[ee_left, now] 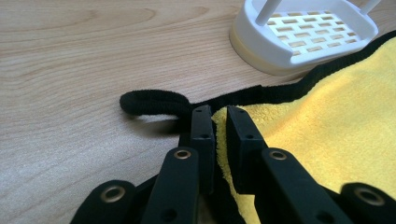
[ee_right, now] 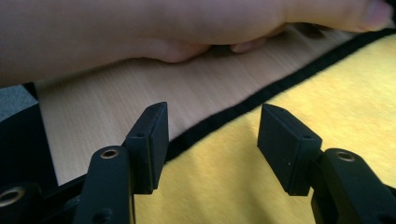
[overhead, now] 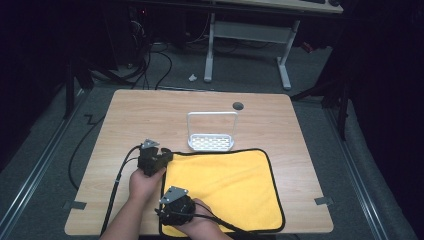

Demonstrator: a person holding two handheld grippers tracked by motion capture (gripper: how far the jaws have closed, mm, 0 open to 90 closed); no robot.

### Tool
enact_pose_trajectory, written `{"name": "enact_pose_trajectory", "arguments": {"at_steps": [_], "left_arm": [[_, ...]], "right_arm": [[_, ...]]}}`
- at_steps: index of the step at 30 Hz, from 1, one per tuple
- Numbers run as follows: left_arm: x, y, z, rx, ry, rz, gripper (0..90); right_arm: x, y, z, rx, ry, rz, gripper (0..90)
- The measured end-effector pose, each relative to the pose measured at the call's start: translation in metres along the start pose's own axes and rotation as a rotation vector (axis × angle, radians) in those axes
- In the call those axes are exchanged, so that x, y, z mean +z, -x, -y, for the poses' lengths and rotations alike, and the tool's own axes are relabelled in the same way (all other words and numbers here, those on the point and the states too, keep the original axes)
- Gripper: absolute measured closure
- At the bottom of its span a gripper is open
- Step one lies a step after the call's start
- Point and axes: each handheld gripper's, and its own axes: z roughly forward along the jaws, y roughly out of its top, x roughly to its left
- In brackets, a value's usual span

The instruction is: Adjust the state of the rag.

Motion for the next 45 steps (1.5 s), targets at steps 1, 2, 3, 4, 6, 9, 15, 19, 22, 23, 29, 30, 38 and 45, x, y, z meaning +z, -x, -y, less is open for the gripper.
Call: {"name": "enact_pose_trajectory", "arguments": {"at_steps": [1,2,3,4,6,9,15,19,22,23,29,30,38,45], "left_arm": [[0.000,0.000,0.000,-0.001,0.000,-0.001,81.4],[0.000,0.000,0.000,0.000,0.001,-0.001,81.4],[0.000,0.000,0.000,0.000,0.000,0.000,81.3],[0.000,0.000,0.000,0.001,0.000,0.000,81.3],[0.000,0.000,0.000,-0.006,0.002,0.005,81.3],[0.000,-0.001,0.000,-0.004,0.001,0.006,81.4],[0.000,-0.002,0.000,-0.017,0.000,0.015,81.2],[0.000,-0.002,0.000,-0.022,-0.003,0.021,81.1],[-0.003,-0.006,-0.001,-0.055,-0.002,0.060,81.3],[-0.004,-0.008,-0.001,-0.072,0.007,0.065,81.4],[-0.009,-0.003,-0.001,-0.123,0.063,0.087,82.5],[-0.010,-0.003,-0.001,-0.126,0.075,0.087,82.5],[-0.035,-0.022,0.005,-0.159,0.085,0.041,82.6],[-0.080,-0.049,0.008,-0.179,0.126,-0.021,82.7]], "right_arm": [[0.001,-0.002,0.000,-0.005,-0.006,0.003,45.0],[0.002,-0.004,0.000,-0.011,-0.013,0.006,46.3],[0.003,-0.005,0.000,-0.025,-0.015,0.018,48.0],[0.003,-0.006,0.001,-0.029,-0.011,0.028,49.4],[0.002,-0.005,0.001,-0.030,-0.010,0.031,53.8],[-0.001,-0.005,0.003,-0.036,-0.014,0.052,63.3],[-0.003,0.000,0.005,-0.047,-0.011,0.069,81.0],[-0.007,0.001,0.004,-0.055,0.001,0.064,82.0],[-0.016,0.000,0.002,-0.061,0.023,0.071,82.7],[-0.020,0.000,0.002,-0.061,0.029,0.072,82.8],[-0.035,0.002,-0.004,-0.067,0.095,0.085,83.1],[-0.037,0.001,-0.006,-0.066,0.105,0.085,83.1],[-0.034,-0.012,-0.022,-0.088,0.133,0.079,83.1],[-0.014,-0.038,-0.051,-0.126,0.164,0.034,83.0]]}}
